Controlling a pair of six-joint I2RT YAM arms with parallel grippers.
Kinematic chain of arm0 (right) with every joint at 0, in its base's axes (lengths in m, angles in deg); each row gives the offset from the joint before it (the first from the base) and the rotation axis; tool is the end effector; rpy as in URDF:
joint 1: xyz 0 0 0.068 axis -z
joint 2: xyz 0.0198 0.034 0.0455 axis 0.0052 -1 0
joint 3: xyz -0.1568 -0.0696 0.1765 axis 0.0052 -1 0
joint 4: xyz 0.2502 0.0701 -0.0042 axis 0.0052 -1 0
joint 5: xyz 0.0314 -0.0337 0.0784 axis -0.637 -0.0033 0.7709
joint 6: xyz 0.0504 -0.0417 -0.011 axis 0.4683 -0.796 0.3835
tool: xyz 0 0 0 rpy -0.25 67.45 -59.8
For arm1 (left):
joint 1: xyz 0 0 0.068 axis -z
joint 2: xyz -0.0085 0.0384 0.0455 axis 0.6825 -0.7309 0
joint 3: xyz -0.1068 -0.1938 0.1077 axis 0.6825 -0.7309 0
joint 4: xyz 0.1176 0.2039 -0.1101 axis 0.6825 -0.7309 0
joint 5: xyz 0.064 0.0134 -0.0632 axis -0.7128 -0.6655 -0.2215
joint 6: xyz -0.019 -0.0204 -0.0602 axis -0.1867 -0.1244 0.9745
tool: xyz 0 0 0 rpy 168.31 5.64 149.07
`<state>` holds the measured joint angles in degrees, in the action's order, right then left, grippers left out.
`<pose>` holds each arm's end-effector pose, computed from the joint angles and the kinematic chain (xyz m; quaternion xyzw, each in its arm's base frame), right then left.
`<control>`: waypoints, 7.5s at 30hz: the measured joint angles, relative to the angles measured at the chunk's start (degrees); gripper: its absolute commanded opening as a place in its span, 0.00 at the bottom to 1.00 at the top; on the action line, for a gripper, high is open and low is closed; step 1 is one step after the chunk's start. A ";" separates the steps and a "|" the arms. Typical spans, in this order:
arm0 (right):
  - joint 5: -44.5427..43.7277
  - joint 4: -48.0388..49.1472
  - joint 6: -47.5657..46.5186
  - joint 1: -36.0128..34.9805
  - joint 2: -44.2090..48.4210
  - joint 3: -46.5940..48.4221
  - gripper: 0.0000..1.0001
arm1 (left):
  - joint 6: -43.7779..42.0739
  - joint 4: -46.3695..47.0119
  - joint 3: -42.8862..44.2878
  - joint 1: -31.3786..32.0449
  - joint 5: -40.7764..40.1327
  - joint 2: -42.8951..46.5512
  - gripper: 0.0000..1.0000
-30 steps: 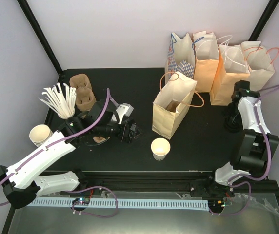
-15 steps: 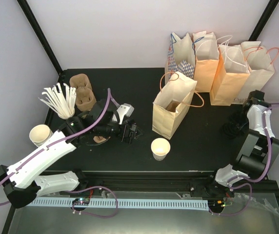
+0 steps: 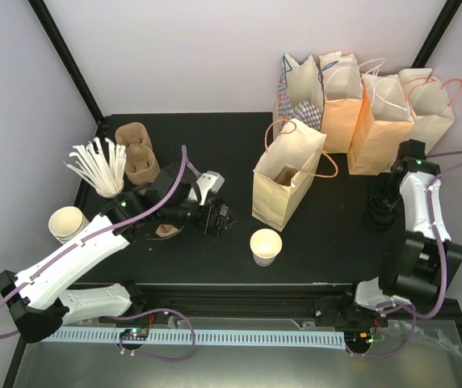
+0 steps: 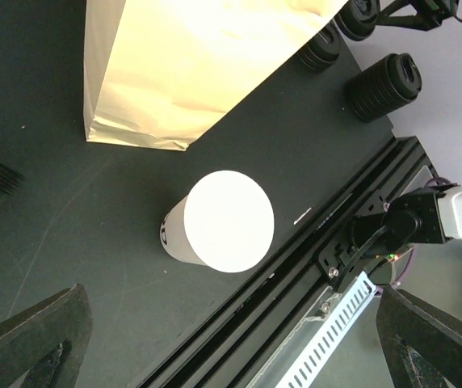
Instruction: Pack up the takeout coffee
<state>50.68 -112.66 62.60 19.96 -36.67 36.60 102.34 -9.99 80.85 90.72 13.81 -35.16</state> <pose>0.2692 -0.0984 0.2233 0.4108 0.8997 -0.0078 0.1475 0.1505 -0.1868 0.3244 0.2012 0.8821 -0.3517 0.2402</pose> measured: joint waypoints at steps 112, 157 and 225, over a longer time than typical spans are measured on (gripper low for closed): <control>-3.04 -14.38 5.99 -76.41 0.28 5.01 0.72 | 25.44 36.79 -28.74 -10.67 29.59 -14.01 0.79; -2.43 -12.81 4.85 -76.15 -1.77 2.89 0.77 | 29.55 44.78 -27.67 -8.55 33.46 -18.86 0.68; -4.42 1.73 6.43 -77.64 7.32 -11.39 0.66 | 23.26 46.75 -25.94 -6.32 39.95 -29.27 0.36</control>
<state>46.26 -110.94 69.02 -57.68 -29.35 25.21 125.60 36.76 54.91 84.40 53.76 -64.42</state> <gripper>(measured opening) 0.720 0.358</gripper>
